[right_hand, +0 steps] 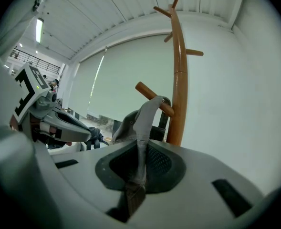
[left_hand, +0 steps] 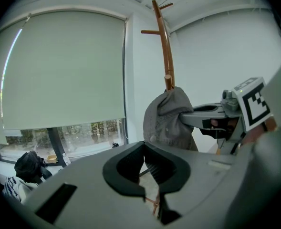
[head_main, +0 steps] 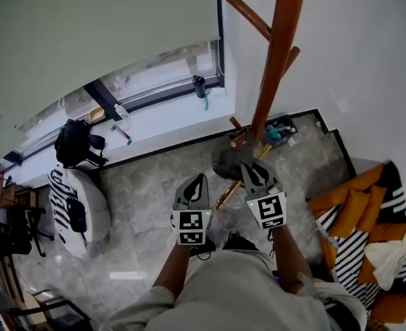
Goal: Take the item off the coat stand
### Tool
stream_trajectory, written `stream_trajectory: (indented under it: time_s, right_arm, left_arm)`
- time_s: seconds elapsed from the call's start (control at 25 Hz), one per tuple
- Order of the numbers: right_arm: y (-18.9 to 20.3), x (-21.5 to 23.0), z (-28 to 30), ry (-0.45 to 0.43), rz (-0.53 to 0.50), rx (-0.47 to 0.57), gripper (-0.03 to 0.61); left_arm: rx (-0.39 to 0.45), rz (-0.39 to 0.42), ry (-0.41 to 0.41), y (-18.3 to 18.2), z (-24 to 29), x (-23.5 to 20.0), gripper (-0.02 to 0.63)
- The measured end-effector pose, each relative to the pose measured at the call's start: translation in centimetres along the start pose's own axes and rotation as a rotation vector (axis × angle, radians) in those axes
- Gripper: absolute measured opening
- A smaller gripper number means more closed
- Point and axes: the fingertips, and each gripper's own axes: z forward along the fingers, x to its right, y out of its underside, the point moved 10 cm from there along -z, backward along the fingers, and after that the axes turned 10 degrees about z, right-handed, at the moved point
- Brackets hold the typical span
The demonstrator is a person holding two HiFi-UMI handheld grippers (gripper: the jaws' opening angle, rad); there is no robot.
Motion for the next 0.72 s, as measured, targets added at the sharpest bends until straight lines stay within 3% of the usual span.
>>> stream_trajectory:
  time_s: [0.72]
  right_arm:
    - [-2.3, -3.1, -0.7, -0.091, -0.038, 0.107, 0.021]
  left_arm:
    - [-0.022, -0.035, -0.071, 1.5, -2.8, -0.7, 0.009]
